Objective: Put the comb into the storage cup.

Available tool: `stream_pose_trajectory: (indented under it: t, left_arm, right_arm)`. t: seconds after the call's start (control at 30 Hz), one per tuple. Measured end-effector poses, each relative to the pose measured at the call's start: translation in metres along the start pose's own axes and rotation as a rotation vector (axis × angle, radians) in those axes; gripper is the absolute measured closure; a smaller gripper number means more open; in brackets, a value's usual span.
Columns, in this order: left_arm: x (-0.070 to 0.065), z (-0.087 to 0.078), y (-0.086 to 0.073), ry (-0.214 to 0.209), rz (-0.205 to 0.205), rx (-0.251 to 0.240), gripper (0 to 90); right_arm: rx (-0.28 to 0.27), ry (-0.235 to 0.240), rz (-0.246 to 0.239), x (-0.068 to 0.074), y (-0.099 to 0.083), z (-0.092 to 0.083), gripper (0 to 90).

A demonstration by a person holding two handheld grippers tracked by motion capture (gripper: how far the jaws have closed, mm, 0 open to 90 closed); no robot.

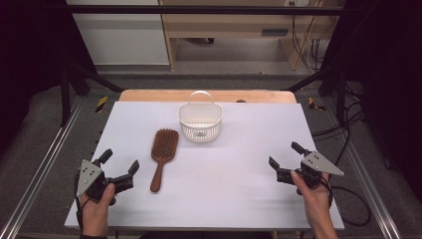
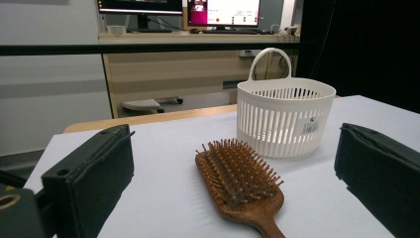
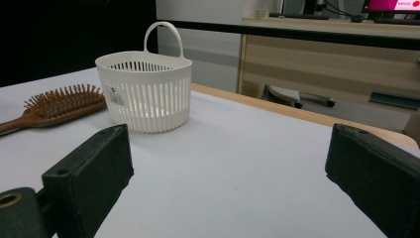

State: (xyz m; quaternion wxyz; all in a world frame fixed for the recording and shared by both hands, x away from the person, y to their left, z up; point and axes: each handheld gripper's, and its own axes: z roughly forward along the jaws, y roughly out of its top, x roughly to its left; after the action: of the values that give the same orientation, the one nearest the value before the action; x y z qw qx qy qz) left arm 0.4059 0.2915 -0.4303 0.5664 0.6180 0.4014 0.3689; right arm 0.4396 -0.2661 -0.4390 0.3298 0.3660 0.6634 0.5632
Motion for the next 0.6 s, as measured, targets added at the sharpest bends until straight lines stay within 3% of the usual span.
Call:
stream_pose_trajectory:
  t: [0.6]
  left_arm:
    - [-0.014, 0.007, 0.003, -0.011, 0.004, 0.035, 2.6]
  right_arm:
    - [0.002, 0.006, 0.003, 0.001, -0.001, 0.001, 4.6]
